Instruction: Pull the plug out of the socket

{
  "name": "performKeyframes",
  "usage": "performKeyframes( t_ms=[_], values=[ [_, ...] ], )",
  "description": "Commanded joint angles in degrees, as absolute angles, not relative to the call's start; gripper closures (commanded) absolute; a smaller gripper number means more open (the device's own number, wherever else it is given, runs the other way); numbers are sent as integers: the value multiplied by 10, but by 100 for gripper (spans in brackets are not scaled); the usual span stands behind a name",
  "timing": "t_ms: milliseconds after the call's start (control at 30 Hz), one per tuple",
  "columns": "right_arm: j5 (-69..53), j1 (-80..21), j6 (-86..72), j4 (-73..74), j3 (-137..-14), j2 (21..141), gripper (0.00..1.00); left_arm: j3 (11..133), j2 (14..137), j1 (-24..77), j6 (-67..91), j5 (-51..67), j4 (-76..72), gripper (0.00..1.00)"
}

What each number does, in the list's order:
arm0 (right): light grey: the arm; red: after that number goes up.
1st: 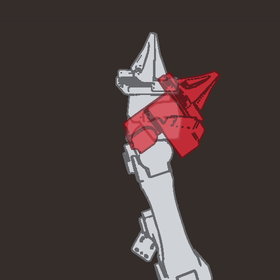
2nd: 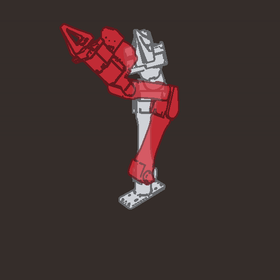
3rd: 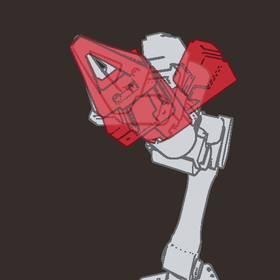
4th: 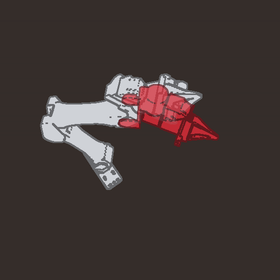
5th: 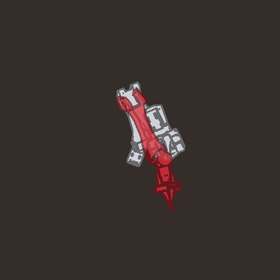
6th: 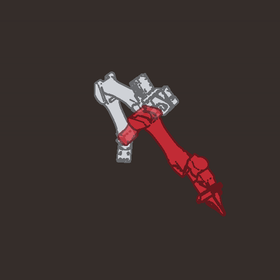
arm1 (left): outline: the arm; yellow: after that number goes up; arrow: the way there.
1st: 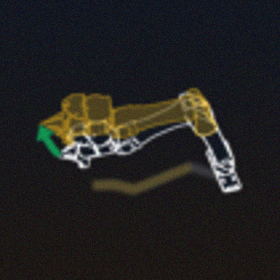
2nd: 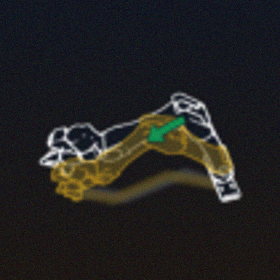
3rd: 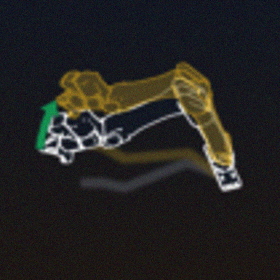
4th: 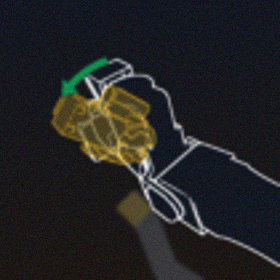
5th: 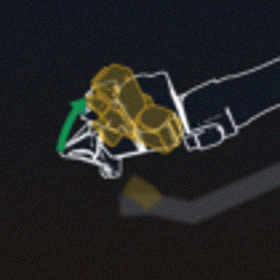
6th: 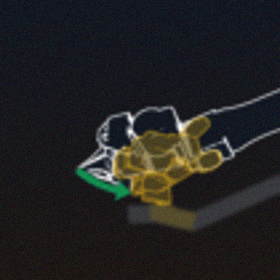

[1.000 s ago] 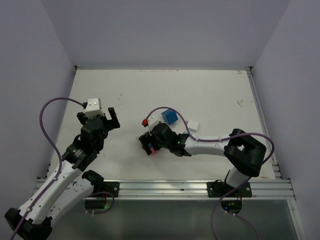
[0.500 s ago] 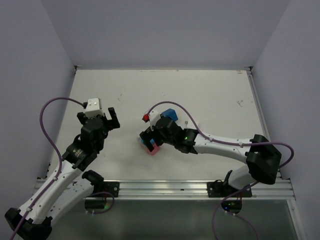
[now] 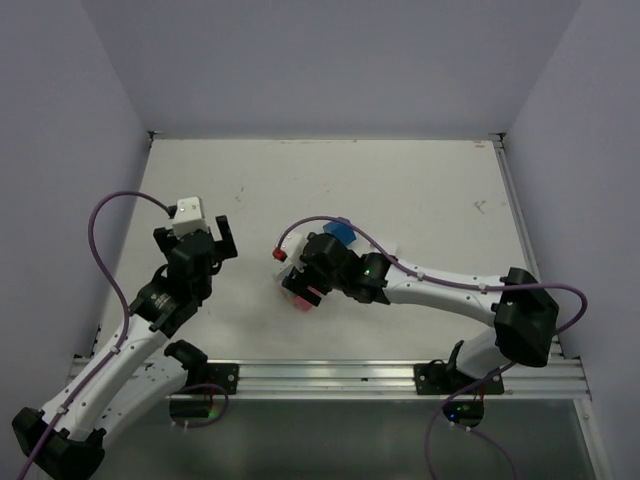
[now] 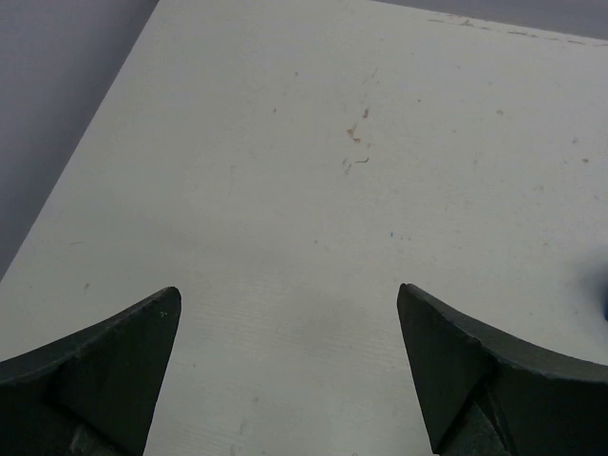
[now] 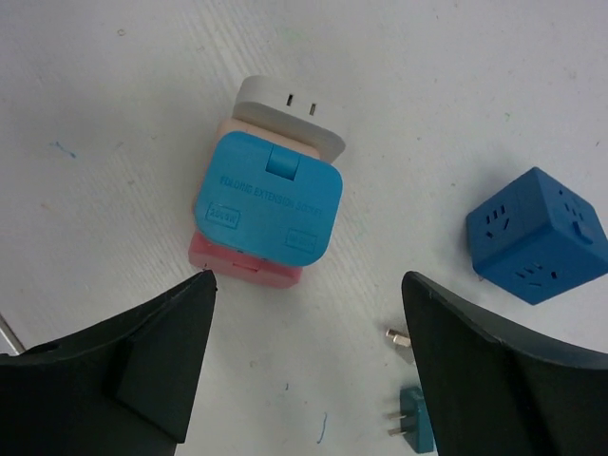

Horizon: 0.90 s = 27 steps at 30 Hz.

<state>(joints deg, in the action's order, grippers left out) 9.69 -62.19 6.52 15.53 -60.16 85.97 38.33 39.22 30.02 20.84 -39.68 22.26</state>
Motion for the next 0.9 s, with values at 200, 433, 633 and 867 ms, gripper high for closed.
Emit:
performKeyframes(
  t_ms=[200,433,633,867],
  values=[
    [132,-652,180,210,-691,927,22,406,421,290,269,-497,279,0],
    [120,-660,209,228,-713,955,27,402,423,251,282,-471,274,0],
    [124,-663,223,233,-724,976,30,399,435,185,276,-399,252,0],
    [111,-663,233,243,-737,999,31,398,445,145,271,-360,241,1]
  ],
)
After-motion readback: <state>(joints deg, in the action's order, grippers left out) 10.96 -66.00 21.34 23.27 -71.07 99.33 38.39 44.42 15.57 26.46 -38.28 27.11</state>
